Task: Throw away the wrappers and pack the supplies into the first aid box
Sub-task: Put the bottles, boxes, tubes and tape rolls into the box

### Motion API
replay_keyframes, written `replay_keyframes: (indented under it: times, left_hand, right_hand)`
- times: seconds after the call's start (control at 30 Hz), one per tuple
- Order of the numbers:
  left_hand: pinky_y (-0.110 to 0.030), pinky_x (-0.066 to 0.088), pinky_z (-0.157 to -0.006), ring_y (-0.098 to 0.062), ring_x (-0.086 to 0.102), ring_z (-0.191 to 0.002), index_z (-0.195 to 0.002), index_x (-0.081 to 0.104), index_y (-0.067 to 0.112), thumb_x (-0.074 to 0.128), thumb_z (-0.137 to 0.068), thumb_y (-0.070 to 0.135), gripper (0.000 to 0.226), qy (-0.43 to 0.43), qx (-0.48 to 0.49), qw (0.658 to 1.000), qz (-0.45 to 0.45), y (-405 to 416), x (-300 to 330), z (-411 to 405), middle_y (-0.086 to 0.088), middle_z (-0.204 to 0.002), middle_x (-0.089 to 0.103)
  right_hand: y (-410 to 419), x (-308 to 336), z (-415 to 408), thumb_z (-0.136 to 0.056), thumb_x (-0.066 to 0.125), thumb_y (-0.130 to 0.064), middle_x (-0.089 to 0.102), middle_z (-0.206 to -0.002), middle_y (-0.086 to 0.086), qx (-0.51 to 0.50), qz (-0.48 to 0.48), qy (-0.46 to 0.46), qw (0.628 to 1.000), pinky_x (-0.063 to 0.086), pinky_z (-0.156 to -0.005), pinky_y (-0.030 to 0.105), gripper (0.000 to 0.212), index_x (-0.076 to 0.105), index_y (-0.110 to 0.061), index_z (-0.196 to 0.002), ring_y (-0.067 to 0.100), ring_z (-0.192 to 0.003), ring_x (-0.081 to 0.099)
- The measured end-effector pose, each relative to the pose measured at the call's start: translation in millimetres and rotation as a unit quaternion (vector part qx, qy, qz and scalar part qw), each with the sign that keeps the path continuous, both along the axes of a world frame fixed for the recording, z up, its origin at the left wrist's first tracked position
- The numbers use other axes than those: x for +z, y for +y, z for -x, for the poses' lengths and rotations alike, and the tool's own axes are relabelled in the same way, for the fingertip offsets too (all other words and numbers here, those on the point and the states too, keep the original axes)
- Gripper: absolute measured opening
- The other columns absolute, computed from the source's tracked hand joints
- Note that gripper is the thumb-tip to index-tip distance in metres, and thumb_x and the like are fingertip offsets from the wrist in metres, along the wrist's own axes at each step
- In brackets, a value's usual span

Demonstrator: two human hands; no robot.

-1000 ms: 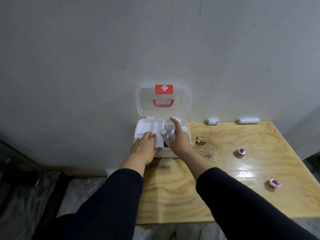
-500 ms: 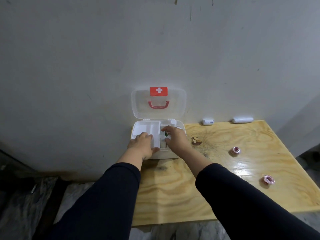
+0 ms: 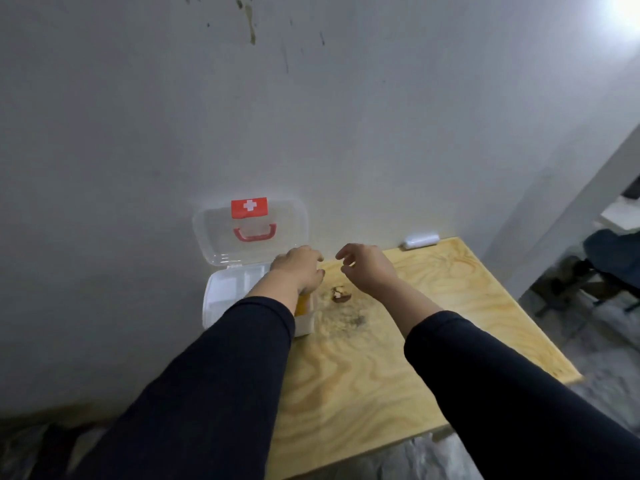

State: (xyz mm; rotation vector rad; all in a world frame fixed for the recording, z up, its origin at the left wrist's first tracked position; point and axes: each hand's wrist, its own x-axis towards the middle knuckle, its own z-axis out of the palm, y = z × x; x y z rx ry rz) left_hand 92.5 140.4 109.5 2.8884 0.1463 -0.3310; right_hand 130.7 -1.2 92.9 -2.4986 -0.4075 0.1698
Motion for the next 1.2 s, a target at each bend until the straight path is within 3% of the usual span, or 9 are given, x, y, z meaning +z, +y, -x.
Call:
replay_keyframes:
  times: [0.17, 0.37, 0.47, 0.7, 0.83, 1.03, 1.13, 1.2]
  left_hand:
    - [-0.041, 0.042, -0.104, -0.027, 0.047, -0.13, -0.138, 0.048, 0.023, 0.046, -0.096, 0.032, 0.043, 0.05, -0.024, 0.998, 0.005, -34.3, -17.8, -34.8, -0.003, -0.145, 0.046]
    - [-0.04, 0.043, -0.104, -0.026, 0.049, -0.128, -0.137, 0.05, 0.027, 0.045, -0.095, 0.032, 0.042, 0.087, 0.001, 0.996, 0.033, -64.5, -36.8, -83.2, 0.001, -0.144, 0.049]
    - [-0.042, 0.044, -0.102, -0.026, 0.051, -0.124, -0.136, 0.051, 0.024, 0.043, -0.096, 0.03, 0.041, 0.091, 0.017, 0.995, 0.031, -77.2, -48.3, -108.2, -0.001, -0.141, 0.052]
    - [-0.037, 0.046, -0.1, -0.025, 0.052, -0.124, -0.132, 0.055, 0.023, 0.041, -0.097, 0.029, 0.038, 0.108, 0.076, 0.99, 0.056, -96.7, -85.5, -138.2, 0.0, -0.141, 0.05]
    - [-0.035, 0.047, -0.099, -0.022, 0.056, -0.119, -0.132, 0.056, 0.027, 0.045, -0.095, 0.034, 0.038, 0.096, 0.121, 0.986, 0.07, -97.3, -97.8, -141.1, 0.005, -0.138, 0.053]
    - [-0.033, 0.045, -0.097, -0.021, 0.055, -0.118, -0.127, 0.06, 0.024, 0.045, -0.097, 0.033, 0.035, 0.091, 0.15, 0.983, 0.06, -100.9, -97.8, -139.8, 0.004, -0.136, 0.052]
    - [-0.036, 0.043, -0.1, -0.022, 0.053, -0.12, -0.126, 0.06, 0.023, 0.042, -0.098, 0.033, 0.035, 0.088, 0.157, 0.982, 0.061, -103.3, -94.0, -137.0, 0.002, -0.137, 0.051]
    - [-0.037, 0.042, -0.102, -0.022, 0.052, -0.121, -0.127, 0.06, 0.024, 0.042, -0.098, 0.035, 0.036, 0.087, 0.162, 0.981, 0.064, -102.8, -92.3, -134.3, 0.002, -0.138, 0.05]
  right_hand:
    - [-48.3, -11.8, -33.0, -0.089, 0.057, -0.015, 0.068, -0.112, 0.003, -0.013, 0.042, 0.018, 0.999, 0.042, -0.071, 0.024, 0.026, 0.064, -0.021, -0.113, 0.021, -0.1, 0.064]
    - [-100.4, -29.9, -94.8, -0.09, 0.056, -0.014, 0.063, -0.121, 0.004, -0.002, 0.105, 0.019, 0.994, 0.053, -0.08, 0.032, 0.028, 0.062, -0.022, -0.117, 0.023, -0.102, 0.064]
    - [-124.2, -41.3, -133.1, -0.089, 0.052, -0.007, 0.06, -0.126, 0.003, 0.005, 0.119, 0.021, 0.993, 0.052, -0.081, 0.033, 0.033, 0.062, -0.021, -0.117, 0.023, -0.11, 0.061]
    - [-160.9, -79.2, -203.8, -0.086, 0.047, 0.004, 0.056, -0.126, 0.002, 0.04, 0.145, 0.037, 0.988, 0.051, -0.087, 0.034, 0.042, 0.062, -0.022, -0.116, 0.022, -0.118, 0.052]
    - [-167.1, -95.7, -226.1, -0.079, 0.042, 0.007, 0.057, -0.122, 0.003, 0.079, 0.158, 0.024, 0.984, 0.05, -0.088, 0.033, 0.049, 0.066, -0.023, -0.11, 0.024, -0.113, 0.054]
    - [-168.1, -110.5, -233.3, -0.086, 0.047, -0.005, 0.061, -0.122, -0.001, 0.158, 0.238, -0.03, 0.958, 0.044, -0.091, 0.033, 0.044, 0.067, -0.033, -0.113, 0.024, -0.115, 0.047]
    - [-159.7, -111.7, -229.1, -0.091, 0.047, -0.014, 0.067, -0.115, 0.001, 0.159, 0.218, -0.011, 0.963, 0.044, -0.092, 0.032, 0.036, 0.067, -0.033, -0.114, 0.026, -0.111, 0.05]
    - [-148.7, -107.8, -222.7, -0.092, 0.051, -0.024, 0.069, -0.113, 0.004, 0.143, 0.155, 0.032, 0.977, 0.045, -0.088, 0.03, 0.028, 0.069, -0.03, -0.113, 0.027, -0.108, 0.057]
